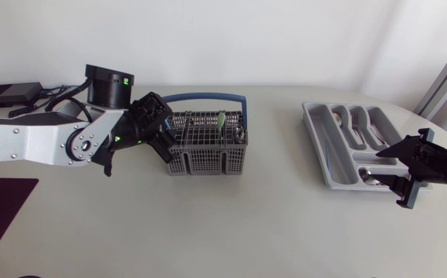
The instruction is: Transfer all utensils from the basket to the drawer tray.
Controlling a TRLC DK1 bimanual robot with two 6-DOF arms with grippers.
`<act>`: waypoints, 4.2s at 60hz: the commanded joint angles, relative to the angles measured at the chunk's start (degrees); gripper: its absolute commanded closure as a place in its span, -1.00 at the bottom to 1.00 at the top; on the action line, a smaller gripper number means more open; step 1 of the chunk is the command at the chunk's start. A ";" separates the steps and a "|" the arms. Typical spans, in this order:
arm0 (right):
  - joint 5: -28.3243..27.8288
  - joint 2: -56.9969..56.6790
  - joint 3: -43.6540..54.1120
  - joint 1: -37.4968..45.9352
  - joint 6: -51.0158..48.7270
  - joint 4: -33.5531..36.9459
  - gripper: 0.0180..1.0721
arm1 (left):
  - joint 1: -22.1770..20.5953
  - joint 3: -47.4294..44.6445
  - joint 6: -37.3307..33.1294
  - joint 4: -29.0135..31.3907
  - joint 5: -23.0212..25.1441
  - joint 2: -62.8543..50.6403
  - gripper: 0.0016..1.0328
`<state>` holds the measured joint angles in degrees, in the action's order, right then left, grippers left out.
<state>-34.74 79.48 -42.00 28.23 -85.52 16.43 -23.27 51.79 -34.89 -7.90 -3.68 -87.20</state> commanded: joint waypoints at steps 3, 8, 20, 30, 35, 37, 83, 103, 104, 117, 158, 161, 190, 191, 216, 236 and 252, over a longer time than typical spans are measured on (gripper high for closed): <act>-0.68 -5.39 3.50 -2.56 4.13 -0.43 -0.44 | -0.82 1.03 0.62 -0.54 -1.06 -3.42 0.21; -0.68 -8.12 4.29 -3.97 6.06 -0.52 -0.44 | -1.25 1.74 0.71 -0.62 -1.94 -4.56 0.30; -0.59 -12.16 6.75 -6.61 8.00 -0.52 -0.52 | -1.34 2.09 1.06 -2.12 -2.47 -5.44 0.65; -0.50 -13.13 7.63 -7.57 8.35 -0.52 -0.52 | -1.87 1.82 0.97 -3.00 -3.00 -5.35 0.93; -0.41 -13.30 7.55 -7.75 8.61 -0.52 -0.52 | -2.13 1.82 0.88 -2.73 -3.88 -4.82 0.94; -0.41 -13.48 7.55 -7.75 8.70 -0.52 -0.52 | -2.22 2.00 0.79 -2.29 -4.14 -4.56 0.94; 0.38 -19.98 9.04 -13.29 13.44 1.24 -0.52 | -6.79 0.86 -4.74 -0.62 -10.56 9.42 0.94; 3.36 -24.02 7.63 -22.95 26.28 1.77 -0.52 | -12.15 -1.25 -8.17 -1.33 -17.67 16.01 0.94; 3.45 -24.02 7.28 -23.48 27.60 1.77 -0.52 | -12.50 -1.16 -8.08 -1.33 -18.47 16.18 0.94; 9.43 -24.64 2.97 -37.11 46.32 1.68 -0.52 | -15.05 5.08 5.63 11.33 -16.97 17.41 0.94; 18.83 -8.47 -9.95 -63.91 71.01 -6.05 -0.23 | -5.56 19.14 33.05 31.90 23.81 5.72 0.94; 18.83 -7.06 -10.74 -64.44 71.28 -6.05 -0.17 | -4.77 20.02 33.31 32.77 26.01 4.93 0.94; 18.83 -0.47 -12.58 -66.02 70.40 -9.04 0.14 | -3.98 23.88 35.25 35.59 33.13 0.54 0.94; 18.92 -0.21 -12.67 -66.11 70.31 -9.04 0.19 | -3.98 23.97 35.25 35.59 33.30 0.45 0.94; 18.66 2.52 -13.72 -66.37 69.78 -8.43 0.90 | -5.12 24.06 35.51 35.50 33.65 -0.08 0.89; 18.48 2.08 -11.79 -67.69 67.94 -6.76 0.90 | -3.72 25.91 35.51 35.24 34.18 3.44 -0.59; 14.53 -2.84 -5.90 -62.59 61.43 -2.71 0.90 | 3.58 27.22 32.26 33.21 28.20 8.18 -0.91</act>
<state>-18.90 78.91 -50.89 -37.04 -21.15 12.21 -21.80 77.41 -1.34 25.61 25.78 -80.77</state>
